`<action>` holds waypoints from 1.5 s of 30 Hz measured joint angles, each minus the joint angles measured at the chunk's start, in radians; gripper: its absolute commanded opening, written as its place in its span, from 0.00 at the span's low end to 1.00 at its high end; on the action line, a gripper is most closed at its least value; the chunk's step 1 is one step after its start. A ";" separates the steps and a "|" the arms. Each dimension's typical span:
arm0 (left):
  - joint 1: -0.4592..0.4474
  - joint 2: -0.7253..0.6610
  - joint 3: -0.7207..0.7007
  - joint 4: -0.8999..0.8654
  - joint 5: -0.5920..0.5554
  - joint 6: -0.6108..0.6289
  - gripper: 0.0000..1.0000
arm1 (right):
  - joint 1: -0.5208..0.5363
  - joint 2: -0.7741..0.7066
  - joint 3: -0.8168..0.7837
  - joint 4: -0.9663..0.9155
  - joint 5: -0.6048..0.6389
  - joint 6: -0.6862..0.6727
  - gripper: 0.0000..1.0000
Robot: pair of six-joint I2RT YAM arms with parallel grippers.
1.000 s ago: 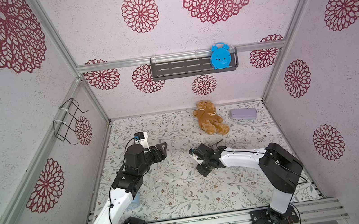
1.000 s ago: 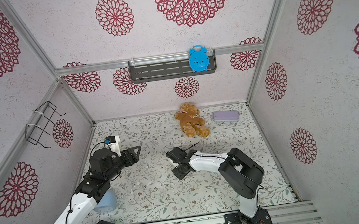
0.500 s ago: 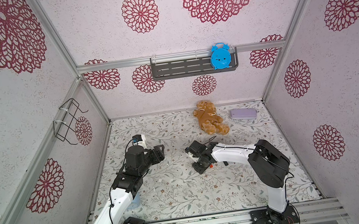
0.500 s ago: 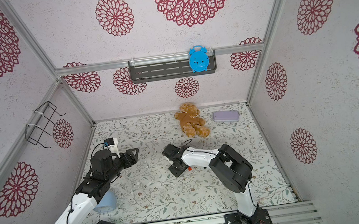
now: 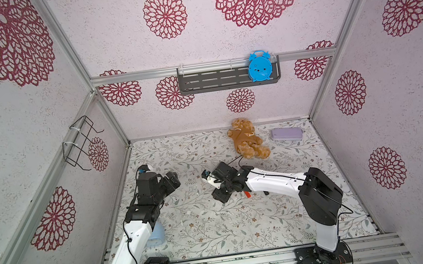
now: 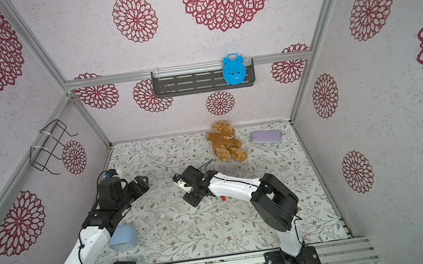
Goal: Close the usb drive cover
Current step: Place the USB drive at the center of the board, then move the cover to the center of the board.
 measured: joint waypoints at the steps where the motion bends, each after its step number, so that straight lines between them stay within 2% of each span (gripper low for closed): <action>1: 0.026 0.006 0.000 -0.010 0.009 -0.004 0.93 | 0.016 0.019 0.025 0.010 -0.002 -0.018 0.57; 6: 0.111 0.018 0.000 -0.056 0.026 -0.019 0.96 | 0.079 0.145 0.141 0.057 -0.029 -0.079 0.57; 12: 0.167 0.016 0.000 -0.093 0.021 -0.020 0.98 | 0.131 0.275 0.210 0.105 -0.053 -0.114 0.57; 23: 0.208 0.008 0.000 -0.104 0.032 -0.002 0.99 | 0.155 0.341 0.260 0.146 -0.060 -0.147 0.54; 30: 0.213 0.002 0.000 -0.105 0.051 0.005 0.99 | 0.155 0.392 0.303 0.142 -0.082 -0.148 0.47; 38: 0.216 0.002 0.000 -0.105 0.074 0.009 0.99 | 0.155 0.393 0.305 0.135 -0.083 -0.145 0.32; 41: 0.216 0.003 0.000 -0.104 0.082 0.014 0.99 | 0.155 0.381 0.279 0.156 -0.081 -0.142 0.23; 45: 0.216 0.004 0.000 -0.100 0.104 0.021 0.99 | 0.155 0.342 0.214 0.181 -0.065 -0.148 0.21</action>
